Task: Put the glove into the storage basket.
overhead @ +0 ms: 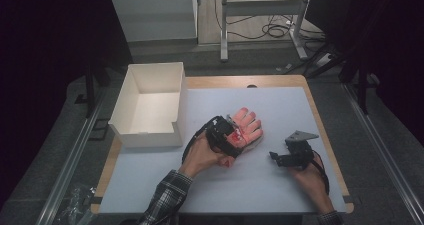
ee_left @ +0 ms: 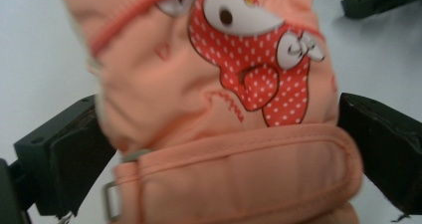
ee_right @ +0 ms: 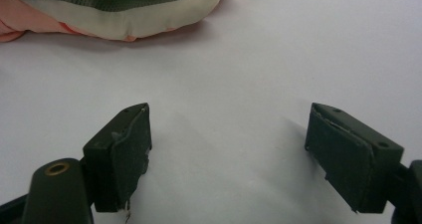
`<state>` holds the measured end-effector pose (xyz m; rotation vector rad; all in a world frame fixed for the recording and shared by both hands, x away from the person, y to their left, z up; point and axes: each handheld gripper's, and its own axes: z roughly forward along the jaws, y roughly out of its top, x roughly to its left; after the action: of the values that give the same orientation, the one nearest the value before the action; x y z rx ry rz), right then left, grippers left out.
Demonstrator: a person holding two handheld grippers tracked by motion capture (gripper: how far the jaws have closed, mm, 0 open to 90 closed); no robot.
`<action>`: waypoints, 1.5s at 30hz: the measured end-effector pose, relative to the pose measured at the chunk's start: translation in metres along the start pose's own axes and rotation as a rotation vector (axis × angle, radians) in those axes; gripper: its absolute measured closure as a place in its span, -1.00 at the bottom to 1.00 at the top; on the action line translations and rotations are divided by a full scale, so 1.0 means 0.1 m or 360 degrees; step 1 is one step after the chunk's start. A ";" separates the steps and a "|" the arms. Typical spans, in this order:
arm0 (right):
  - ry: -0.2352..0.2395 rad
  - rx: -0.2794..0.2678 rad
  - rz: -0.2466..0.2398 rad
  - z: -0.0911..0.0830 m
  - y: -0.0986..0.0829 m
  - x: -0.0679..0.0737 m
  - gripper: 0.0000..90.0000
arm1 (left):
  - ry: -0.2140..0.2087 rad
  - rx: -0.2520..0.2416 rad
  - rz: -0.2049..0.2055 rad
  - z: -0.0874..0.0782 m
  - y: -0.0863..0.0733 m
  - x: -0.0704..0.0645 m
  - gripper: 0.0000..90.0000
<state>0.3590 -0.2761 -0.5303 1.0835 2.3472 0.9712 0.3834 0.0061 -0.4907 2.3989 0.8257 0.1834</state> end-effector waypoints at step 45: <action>0.0000 -0.0001 0.0000 0.00 0.00 0.00 -0.59 | 0.0005 0.0123 -0.0047 -0.18 0.07 0.12 -0.09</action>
<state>0.3589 -0.2761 -0.5303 1.0836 2.3468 0.9715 0.3910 0.0178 -0.4726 2.4569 0.8843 0.1465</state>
